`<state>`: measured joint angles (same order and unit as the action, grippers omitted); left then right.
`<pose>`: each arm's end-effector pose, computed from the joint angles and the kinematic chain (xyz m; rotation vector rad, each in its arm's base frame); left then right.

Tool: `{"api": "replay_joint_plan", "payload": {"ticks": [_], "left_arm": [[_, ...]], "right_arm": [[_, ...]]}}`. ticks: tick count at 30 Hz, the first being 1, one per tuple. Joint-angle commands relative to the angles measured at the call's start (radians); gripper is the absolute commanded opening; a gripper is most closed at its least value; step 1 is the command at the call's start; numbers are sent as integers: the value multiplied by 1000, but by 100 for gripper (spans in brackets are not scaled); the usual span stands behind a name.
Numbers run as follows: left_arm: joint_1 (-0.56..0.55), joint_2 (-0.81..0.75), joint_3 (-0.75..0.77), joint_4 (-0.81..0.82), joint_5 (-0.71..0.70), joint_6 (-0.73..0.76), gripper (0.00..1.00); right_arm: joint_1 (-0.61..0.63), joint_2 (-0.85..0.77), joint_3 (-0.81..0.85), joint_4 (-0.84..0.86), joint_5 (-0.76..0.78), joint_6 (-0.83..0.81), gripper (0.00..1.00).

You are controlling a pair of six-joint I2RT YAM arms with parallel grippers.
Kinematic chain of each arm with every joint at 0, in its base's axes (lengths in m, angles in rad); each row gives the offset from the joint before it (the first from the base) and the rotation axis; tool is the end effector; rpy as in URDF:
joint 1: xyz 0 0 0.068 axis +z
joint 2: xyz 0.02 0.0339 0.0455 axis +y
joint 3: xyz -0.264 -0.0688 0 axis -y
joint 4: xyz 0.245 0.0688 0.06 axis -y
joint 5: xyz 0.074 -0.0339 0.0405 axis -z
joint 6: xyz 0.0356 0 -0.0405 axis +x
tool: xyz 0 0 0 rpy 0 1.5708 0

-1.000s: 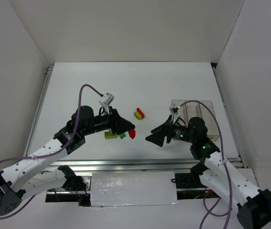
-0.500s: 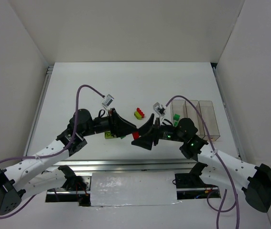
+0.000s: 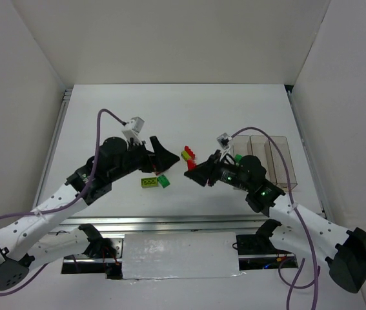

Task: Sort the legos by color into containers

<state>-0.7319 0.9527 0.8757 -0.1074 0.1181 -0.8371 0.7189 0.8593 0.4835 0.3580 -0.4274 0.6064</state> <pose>0.1634 -0.1524 0.3496 -0.0068 1.9275 -1.2104 0.1437 0.1454 0.2774 -0.4645 1.7028 1.3386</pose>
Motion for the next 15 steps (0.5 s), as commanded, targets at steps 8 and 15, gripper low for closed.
{"api": "replay_joint_plan", "payload": {"ticks": [8,15], "left_arm": [[3,-39,121,-422,-575,30,100],[6,40,126,-436,-534,41,100]], "right_arm": [[-533,122,266,-728,694,52,0],[-697,392,444,-775,703,-17,0]]}}
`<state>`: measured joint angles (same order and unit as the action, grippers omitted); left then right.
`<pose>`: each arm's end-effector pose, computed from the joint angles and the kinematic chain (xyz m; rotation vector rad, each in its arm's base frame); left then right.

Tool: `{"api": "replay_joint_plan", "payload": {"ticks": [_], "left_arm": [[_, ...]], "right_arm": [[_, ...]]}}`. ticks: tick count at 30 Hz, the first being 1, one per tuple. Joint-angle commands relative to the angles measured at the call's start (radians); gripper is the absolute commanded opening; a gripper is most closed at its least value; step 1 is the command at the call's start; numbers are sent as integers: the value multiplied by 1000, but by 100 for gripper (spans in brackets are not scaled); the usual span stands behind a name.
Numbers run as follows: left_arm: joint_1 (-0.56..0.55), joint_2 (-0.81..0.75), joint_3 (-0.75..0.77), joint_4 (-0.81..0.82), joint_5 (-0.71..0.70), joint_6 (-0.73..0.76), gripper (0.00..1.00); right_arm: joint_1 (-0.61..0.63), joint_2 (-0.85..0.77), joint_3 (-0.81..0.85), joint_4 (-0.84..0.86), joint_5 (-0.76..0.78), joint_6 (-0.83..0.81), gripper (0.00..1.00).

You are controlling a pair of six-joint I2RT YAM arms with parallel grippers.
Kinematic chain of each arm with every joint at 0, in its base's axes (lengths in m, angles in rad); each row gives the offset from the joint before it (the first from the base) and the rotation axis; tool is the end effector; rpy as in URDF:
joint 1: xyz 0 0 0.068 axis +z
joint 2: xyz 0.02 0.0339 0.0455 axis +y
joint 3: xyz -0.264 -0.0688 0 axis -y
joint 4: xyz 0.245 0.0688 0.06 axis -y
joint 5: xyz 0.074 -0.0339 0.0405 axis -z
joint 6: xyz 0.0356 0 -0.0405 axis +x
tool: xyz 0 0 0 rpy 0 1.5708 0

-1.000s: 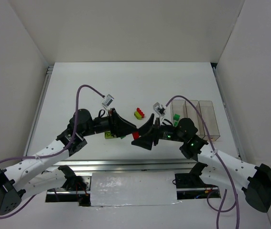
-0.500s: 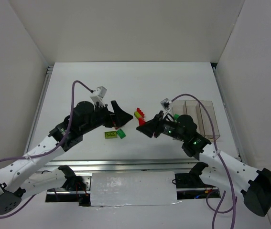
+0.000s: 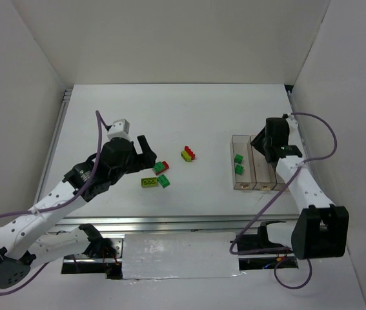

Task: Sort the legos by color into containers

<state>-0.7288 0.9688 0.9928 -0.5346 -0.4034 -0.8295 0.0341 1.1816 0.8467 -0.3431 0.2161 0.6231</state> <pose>0.1638 -0.1275 0.3448 -0.3515 2.0527 -0.5507 0.2558 0.0011 0.2657 0.7580 2.1001 0.1155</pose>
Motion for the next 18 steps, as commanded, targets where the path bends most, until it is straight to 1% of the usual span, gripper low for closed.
{"api": "replay_joint_plan", "payload": {"ticks": [1,2,4,5,6,7,8,10,11,13,14,17,18], "left_arm": [[2,33,15,-8,0,38,100],[3,51,18,-7,9,43,99],[3,71,24,4,27,53,99],[3,96,30,1,34,58,100],[3,114,41,-5,41,62,99],[2,128,62,-13,49,66,99],[2,154,70,-11,54,69,100],[2,174,87,-5,64,70,100],[3,191,90,5,70,72,99],[3,208,99,21,78,75,100],[3,231,102,36,78,76,99],[3,295,133,59,81,99,99],[3,318,153,82,84,122,99]], "right_arm": [[-26,119,98,-71,63,-37,0],[-26,137,98,-63,57,-39,2],[-71,173,92,-39,46,-40,5],[-74,180,92,-39,48,-43,10],[-77,187,91,-31,48,-45,20],[-82,191,88,-28,48,-43,35],[-85,193,88,-24,46,-40,61],[-86,197,98,-28,48,-39,70],[-88,197,101,-30,45,-37,78],[-88,191,114,-43,31,-37,83],[-88,185,114,-43,17,-37,99],[-80,135,112,-65,-16,-34,100],[-54,83,104,-65,-30,-36,100]]}}
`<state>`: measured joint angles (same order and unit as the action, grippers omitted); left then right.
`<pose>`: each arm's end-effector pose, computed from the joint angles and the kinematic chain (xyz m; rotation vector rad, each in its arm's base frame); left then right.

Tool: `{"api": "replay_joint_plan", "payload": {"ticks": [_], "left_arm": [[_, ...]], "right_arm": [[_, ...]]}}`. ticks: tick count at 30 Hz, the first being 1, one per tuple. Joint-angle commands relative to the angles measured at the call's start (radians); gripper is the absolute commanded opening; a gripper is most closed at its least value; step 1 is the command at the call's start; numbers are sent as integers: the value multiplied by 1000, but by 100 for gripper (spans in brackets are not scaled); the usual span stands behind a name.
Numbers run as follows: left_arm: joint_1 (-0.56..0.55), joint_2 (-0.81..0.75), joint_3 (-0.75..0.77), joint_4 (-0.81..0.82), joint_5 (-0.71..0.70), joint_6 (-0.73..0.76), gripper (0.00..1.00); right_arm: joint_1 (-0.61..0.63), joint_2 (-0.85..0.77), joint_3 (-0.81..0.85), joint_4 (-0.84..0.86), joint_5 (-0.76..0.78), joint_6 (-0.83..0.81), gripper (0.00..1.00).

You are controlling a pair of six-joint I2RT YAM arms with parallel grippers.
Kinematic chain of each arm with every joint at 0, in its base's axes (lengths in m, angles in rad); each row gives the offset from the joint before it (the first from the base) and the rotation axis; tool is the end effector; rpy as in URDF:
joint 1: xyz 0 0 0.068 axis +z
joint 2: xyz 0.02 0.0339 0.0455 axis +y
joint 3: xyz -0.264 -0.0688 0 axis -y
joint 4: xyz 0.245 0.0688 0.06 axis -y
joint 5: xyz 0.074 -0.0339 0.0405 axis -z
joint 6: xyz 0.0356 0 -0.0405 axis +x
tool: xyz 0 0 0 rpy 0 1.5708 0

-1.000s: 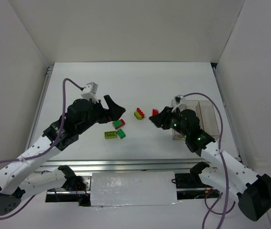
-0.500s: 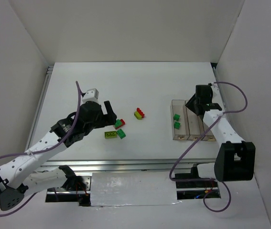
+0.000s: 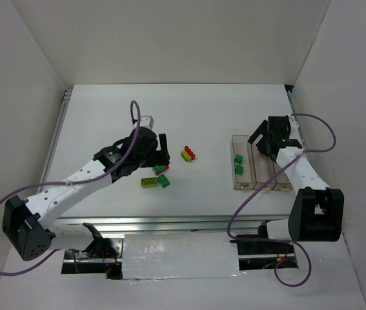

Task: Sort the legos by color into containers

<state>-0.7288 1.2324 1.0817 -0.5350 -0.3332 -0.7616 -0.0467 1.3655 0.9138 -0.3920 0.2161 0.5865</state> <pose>0.2069 -0.1691 0.3169 -0.2154 2.2387 -0.4434 0.2844 -0.0209 0.2377 0.8367 2.2374 -0.0074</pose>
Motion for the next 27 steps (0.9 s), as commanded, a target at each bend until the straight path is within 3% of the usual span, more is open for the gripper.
{"api": "replay_joint_plan", "payload": {"ticks": [1,6,12,16,27], "left_arm": [[3,76,73,96,19,74,99],[3,301,170,202,91,272,95],[3,558,283,266,111,476,96],[3,645,274,366,173,561,98],[5,797,365,374,215,656,99]], "right_arm": [[42,-135,18,-16,-43,-1,100],[207,-337,-49,-8,-245,-48,100],[263,-494,-145,-5,-446,-73,100],[271,-562,-173,-18,-486,-88,99],[272,-623,-188,-61,-514,-126,100]]}}
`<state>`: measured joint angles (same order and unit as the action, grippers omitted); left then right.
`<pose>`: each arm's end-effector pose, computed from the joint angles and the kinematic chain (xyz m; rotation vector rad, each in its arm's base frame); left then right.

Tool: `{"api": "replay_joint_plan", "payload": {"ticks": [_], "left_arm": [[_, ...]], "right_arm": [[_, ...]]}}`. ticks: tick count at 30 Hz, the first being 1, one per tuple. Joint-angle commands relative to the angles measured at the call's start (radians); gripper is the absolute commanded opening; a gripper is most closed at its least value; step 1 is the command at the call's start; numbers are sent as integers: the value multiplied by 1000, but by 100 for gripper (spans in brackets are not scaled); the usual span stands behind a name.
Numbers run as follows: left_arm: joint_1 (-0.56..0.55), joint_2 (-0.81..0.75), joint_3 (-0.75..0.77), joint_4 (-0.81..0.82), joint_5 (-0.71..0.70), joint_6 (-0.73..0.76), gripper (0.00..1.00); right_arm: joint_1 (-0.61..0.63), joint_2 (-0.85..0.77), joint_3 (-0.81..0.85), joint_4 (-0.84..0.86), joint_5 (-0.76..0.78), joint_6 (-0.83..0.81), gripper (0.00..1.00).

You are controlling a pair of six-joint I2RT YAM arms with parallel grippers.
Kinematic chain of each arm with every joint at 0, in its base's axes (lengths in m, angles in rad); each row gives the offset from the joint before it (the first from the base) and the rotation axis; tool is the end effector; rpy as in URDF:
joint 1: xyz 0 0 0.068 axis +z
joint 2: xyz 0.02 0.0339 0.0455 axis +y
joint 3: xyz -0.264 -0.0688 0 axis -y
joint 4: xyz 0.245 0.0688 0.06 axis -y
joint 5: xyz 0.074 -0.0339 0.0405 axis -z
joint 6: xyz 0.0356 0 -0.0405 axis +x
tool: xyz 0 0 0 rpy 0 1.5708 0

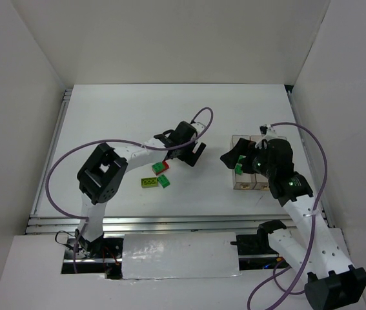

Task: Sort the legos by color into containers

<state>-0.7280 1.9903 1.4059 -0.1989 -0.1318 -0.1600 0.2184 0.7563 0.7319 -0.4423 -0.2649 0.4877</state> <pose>0.3334 -0.2909 0.1924 0.5997 2.2857 -0.2808 0.1650 0.0462 0.2999 0.1105 2.0920 0.7056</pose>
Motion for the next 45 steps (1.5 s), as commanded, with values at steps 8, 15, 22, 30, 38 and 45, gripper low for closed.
{"api": "replay_joint_plan", "payload": {"ticks": [8,15,22,30,38,45], "left_arm": [[15,97,64,52,47,86,88],[19,102,53,56,73,86,48],[19,18,-14,76,101,82,0],[-33,-385,-329,220,284,93,0],[-143,-794,-568,345,331,77,0],[-178,-875,-545,251,385,102,0]], "right_arm": [[7,-37,11,-18,-56,-31,100],[9,-41,12,-23,-51,-29,100],[4,-31,-5,7,-20,12,100],[-25,-92,-43,98,-82,185,99],[223,-14,-92,269,-98,408,92],[427,90,-28,341,27,445,92]]}}
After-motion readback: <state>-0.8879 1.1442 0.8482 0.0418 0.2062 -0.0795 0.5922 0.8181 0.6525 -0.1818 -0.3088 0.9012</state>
